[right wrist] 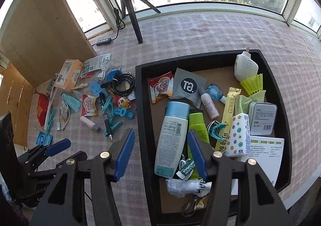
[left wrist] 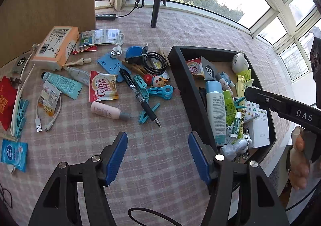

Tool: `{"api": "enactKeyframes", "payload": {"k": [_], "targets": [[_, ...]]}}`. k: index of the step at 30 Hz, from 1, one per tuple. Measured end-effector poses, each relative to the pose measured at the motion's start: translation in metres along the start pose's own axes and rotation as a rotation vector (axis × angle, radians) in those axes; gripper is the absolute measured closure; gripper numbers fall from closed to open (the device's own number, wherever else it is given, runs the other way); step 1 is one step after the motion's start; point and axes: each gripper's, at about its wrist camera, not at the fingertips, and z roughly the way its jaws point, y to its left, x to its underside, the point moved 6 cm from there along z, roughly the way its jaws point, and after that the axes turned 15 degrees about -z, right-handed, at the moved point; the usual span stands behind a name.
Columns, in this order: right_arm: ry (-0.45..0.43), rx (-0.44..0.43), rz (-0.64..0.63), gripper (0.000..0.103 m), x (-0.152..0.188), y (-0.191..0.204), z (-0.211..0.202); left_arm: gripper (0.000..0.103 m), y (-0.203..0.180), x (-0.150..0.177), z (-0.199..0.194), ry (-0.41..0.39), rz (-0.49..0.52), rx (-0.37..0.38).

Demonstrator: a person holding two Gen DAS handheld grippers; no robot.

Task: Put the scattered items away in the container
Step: 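Move both grippers back over the scattered items, then grasp the orange-edged tissue box with the right gripper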

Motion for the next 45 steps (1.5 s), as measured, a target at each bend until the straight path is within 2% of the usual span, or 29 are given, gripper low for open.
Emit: {"api": "enactKeyframes", "payload": {"k": [7,13,18,23,29,32,34,38,42,45], "targets": [[0.01,-0.059,-0.164,0.049,0.004,0.071,0.015,0.043,0.113,0.024,-0.034,-0.081,-0.219,-0.096],[-0.015,-0.054,-0.306,0.049,0.01,0.118,0.015,0.043,0.202,0.06,-0.066,-0.152,-0.403,-0.181],[-0.038,-0.113,-0.324,0.049,0.014,0.137,0.018,0.043,0.254,0.087,-0.088,-0.201,-0.567,-0.219],[-0.078,-0.162,-0.292,0.049,0.011,0.143,0.021,0.043,0.283,0.091,-0.109,-0.268,-0.662,-0.224],[-0.084,-0.173,-0.304,0.049,0.001,0.162,0.021,0.043,0.302,0.067,-0.111,-0.282,-0.662,-0.19],[-0.096,-0.136,-0.279,0.049,-0.01,0.171,0.022,0.045,0.304,0.046,-0.105,-0.263,-0.622,-0.179],[-0.093,-0.147,-0.241,0.049,-0.021,0.175,0.025,0.046,0.302,0.028,-0.101,-0.257,-0.572,-0.179],[-0.068,-0.148,-0.183,0.049,-0.051,0.18,0.034,0.054,0.294,-0.02,-0.086,-0.234,-0.461,-0.195],[-0.06,-0.145,-0.171,0.049,-0.09,0.184,0.044,0.054,0.274,-0.081,-0.075,-0.235,-0.338,-0.204],[-0.046,-0.146,-0.155,0.049,-0.124,0.189,0.062,0.054,0.263,-0.126,-0.06,-0.211,-0.295,-0.179]]}}
